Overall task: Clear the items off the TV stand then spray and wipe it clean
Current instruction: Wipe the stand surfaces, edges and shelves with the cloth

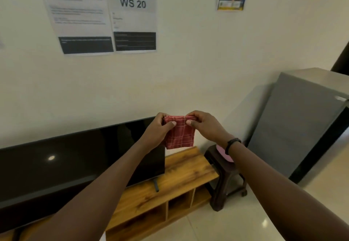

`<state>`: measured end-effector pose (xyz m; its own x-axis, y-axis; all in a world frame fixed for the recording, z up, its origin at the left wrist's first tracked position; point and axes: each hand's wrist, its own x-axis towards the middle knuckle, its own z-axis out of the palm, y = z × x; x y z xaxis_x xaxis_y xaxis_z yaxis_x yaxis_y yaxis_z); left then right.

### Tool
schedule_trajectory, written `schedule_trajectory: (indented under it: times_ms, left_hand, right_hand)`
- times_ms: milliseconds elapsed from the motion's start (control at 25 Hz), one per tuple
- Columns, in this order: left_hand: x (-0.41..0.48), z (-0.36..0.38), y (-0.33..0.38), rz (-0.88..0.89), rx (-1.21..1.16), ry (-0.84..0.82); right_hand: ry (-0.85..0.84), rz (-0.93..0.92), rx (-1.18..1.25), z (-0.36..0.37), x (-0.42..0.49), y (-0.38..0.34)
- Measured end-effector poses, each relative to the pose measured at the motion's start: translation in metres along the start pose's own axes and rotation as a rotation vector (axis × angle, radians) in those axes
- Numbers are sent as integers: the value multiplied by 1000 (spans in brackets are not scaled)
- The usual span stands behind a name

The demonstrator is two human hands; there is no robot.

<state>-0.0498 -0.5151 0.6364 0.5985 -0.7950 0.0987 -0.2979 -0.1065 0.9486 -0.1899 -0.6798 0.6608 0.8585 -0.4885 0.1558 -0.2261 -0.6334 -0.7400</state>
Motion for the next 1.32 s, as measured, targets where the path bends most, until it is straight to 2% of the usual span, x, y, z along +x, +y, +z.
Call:
schedule_trajectory:
  times_ms: [120, 200, 240, 320, 400, 520, 800, 1040, 1160, 1320]
  left_hand:
    - [40, 68, 27, -3, -148, -22]
    - [66, 119, 40, -22, -238, -12]
    - [79, 146, 45, -52, -282, 0]
    - [101, 195, 50, -150, -360, -11]
    - [117, 238, 53, -242, -397, -112]
    - [148, 291, 59, -305, -269, -290]
    - [239, 372, 56, -255, -165, -212]
    - [360, 417, -4, -257, -193, -218]
    - [433, 440, -61, -349, -188, -219]
    - [520, 470, -166, -556, -235, -159]
  right_hand:
    - [187, 116, 332, -53, -3, 48]
    - [119, 201, 553, -85, -13, 87]
    - [56, 236, 589, -102, -18, 109]
    - [37, 278, 618, -135, -27, 151]
    - [160, 298, 657, -168, -30, 184]
    - [267, 334, 609, -213, -28, 225]
    - [378, 438, 562, -262, 12, 317]
    - [343, 496, 440, -272, 116, 420]
    - [251, 568, 398, -259, 182, 488]
    - [48, 651, 401, -218, 266, 589]
